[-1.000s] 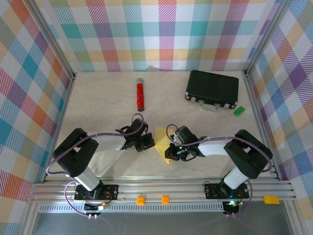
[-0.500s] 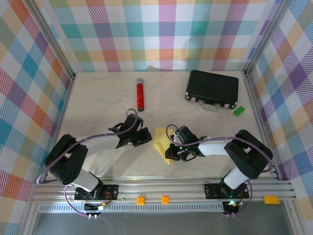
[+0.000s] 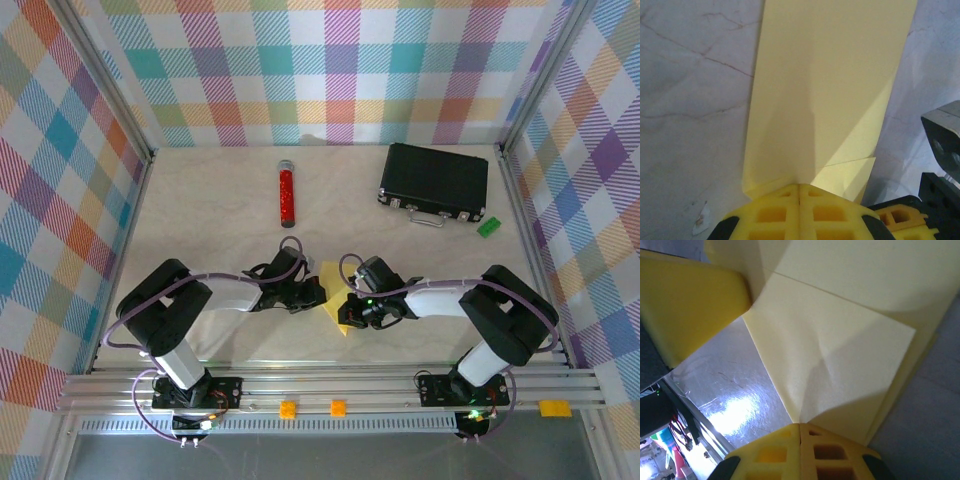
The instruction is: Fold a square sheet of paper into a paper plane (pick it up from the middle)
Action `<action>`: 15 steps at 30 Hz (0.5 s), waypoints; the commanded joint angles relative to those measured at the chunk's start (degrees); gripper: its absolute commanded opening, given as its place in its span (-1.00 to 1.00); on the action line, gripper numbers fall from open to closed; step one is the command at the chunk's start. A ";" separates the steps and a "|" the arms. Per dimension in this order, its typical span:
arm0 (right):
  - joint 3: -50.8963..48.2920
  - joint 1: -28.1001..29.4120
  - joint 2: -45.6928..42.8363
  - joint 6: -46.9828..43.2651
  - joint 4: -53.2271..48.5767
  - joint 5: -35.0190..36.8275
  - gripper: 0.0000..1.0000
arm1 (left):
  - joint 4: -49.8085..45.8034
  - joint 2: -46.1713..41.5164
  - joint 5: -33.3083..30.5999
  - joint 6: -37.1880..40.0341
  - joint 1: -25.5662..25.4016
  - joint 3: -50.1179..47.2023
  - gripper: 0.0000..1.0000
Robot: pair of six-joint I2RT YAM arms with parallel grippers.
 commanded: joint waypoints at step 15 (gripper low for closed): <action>-1.26 0.37 -0.98 -7.53 -12.37 2.85 -0.97 | -15.27 -3.90 -8.91 4.12 8.35 2.65 -1.00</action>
